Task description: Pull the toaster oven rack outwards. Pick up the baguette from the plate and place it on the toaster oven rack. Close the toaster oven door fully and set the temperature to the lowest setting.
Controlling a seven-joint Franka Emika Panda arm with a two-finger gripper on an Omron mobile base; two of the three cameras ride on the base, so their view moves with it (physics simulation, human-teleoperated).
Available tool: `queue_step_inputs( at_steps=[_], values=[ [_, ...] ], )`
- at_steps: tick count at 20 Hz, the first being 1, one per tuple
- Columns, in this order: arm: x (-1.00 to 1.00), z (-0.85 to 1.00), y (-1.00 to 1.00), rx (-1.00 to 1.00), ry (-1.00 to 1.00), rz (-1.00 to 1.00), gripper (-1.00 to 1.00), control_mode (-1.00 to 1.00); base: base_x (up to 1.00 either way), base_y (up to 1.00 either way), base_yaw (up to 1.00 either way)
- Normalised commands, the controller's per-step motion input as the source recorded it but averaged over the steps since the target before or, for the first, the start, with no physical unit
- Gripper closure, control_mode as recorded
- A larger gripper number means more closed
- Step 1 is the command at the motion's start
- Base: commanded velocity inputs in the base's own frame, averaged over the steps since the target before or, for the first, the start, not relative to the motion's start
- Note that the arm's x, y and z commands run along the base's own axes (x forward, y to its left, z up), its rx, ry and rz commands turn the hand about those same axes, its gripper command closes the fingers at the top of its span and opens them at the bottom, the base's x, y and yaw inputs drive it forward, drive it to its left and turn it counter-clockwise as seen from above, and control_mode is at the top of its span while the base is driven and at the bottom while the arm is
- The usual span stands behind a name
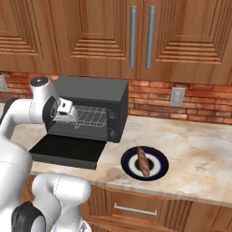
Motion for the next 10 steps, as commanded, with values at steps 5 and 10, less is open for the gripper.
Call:
queue_step_inputs(
  at_steps=[5,10],
  values=[
    [0.00,-0.22,0.00,0.00,-0.11,-0.03,-1.00,-1.00,0.00,0.00,0.00],
    [0.00,-0.18,0.00,0.00,-0.08,-0.03,-1.00,-1.00,0.00,0.00,0.00]
  ],
)
